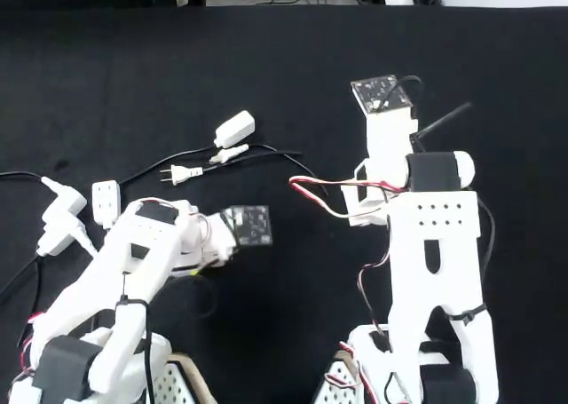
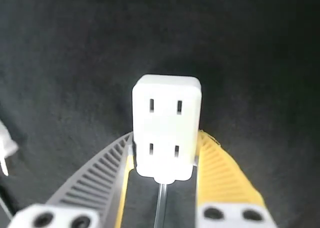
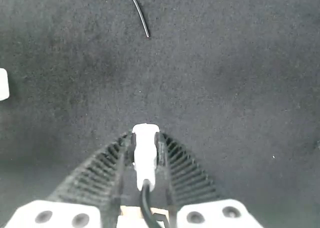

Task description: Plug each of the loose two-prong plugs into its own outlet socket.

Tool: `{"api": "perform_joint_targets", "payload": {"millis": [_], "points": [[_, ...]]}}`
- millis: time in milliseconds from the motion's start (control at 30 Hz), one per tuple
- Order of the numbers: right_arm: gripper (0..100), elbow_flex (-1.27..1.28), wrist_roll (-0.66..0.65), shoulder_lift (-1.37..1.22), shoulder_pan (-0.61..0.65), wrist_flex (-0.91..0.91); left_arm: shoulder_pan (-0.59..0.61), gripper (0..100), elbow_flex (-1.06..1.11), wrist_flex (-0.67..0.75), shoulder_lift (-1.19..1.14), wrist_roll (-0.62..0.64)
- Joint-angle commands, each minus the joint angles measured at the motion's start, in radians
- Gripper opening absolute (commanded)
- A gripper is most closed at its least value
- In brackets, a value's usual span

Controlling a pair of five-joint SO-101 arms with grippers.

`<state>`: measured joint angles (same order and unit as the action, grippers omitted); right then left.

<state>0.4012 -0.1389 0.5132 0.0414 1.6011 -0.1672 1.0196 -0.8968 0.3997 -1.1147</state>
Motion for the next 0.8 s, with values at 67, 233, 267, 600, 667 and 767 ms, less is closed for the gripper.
{"api": "perform_joint_targets", "payload": {"millis": [67,233,267,600,667,767], "points": [[1.1,-0.05,-0.006,0.028,-0.011,-0.005,-0.03,5,-0.058,-0.043,-0.002,0.339],[1.1,-0.05,-0.006,0.028,0.025,-0.006,-0.156,5,-0.059,-0.08,0.002,0.586],[1.1,-0.05,-0.005,0.028,0.032,-0.006,-0.17,5,-0.061,-0.08,0.008,0.632],[1.1,-0.035,-0.006,0.027,0.038,-0.006,-0.051,30,-0.147,-0.127,0.009,0.795],[1.1,-0.035,-0.003,0.027,0.038,-0.006,-0.041,30,-0.196,-0.189,0.009,0.821],[1.1,-0.033,0.0,0.027,0.04,-0.006,-0.035,30,-0.262,-0.296,0.02,0.864]]}}
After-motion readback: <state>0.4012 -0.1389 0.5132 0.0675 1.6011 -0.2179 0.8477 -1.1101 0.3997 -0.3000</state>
